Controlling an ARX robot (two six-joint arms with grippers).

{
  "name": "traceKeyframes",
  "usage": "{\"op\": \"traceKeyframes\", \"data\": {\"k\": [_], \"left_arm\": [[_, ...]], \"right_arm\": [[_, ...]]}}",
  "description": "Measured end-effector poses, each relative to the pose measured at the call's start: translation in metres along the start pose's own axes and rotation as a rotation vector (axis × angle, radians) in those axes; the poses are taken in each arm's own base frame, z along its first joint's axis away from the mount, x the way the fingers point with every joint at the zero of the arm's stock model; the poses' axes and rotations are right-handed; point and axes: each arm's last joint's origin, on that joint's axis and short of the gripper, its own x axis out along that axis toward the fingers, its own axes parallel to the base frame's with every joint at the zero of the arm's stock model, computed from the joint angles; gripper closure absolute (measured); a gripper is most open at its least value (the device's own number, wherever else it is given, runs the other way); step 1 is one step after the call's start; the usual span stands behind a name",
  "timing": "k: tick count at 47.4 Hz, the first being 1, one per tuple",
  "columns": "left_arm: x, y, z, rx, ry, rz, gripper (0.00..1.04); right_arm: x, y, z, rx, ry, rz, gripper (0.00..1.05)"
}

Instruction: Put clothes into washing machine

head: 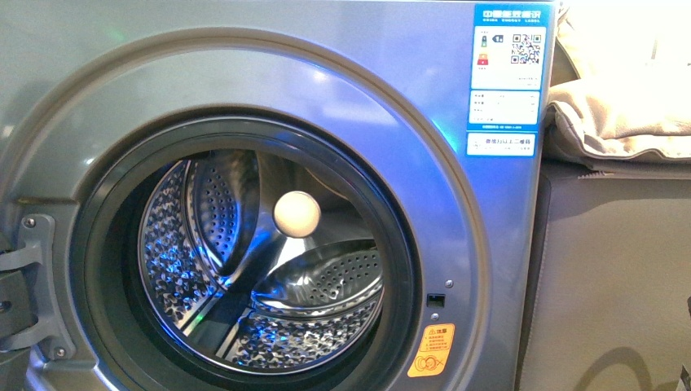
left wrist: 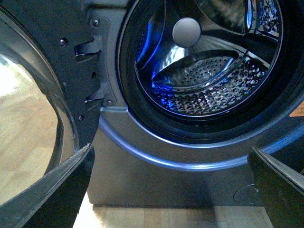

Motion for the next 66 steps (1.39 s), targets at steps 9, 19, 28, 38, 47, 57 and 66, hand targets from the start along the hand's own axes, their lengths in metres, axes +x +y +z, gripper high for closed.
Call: {"op": "traceKeyframes", "data": {"k": [9,19,28,38,47,57,66], "left_arm": [[0.0,0.0,0.0,0.0,0.0,0.0,0.06],[0.0,0.0,0.0,0.0,0.0,0.0,0.06],[0.0,0.0,0.0,0.0,0.0,0.0,0.06],[0.0,0.0,0.0,0.0,0.0,0.0,0.06],[0.0,0.0,0.0,0.0,0.0,0.0,0.06],[0.0,0.0,0.0,0.0,0.0,0.0,0.06],[0.0,0.0,0.0,0.0,0.0,0.0,0.06]], "right_arm": [[0.016,-0.025,-0.008,0.02,0.086,-0.101,0.08],[0.037,-0.061,-0.048,0.065,0.271,-0.22,0.08],[0.056,-0.098,-0.094,0.116,0.41,-0.325,0.08],[0.073,-0.135,-0.158,0.202,0.567,-0.425,0.08],[0.079,-0.141,-0.189,0.24,0.615,-0.446,0.08],[0.085,-0.147,-0.224,0.271,0.668,-0.473,0.08],[0.083,-0.155,-0.256,0.293,0.71,-0.495,0.08]]}}
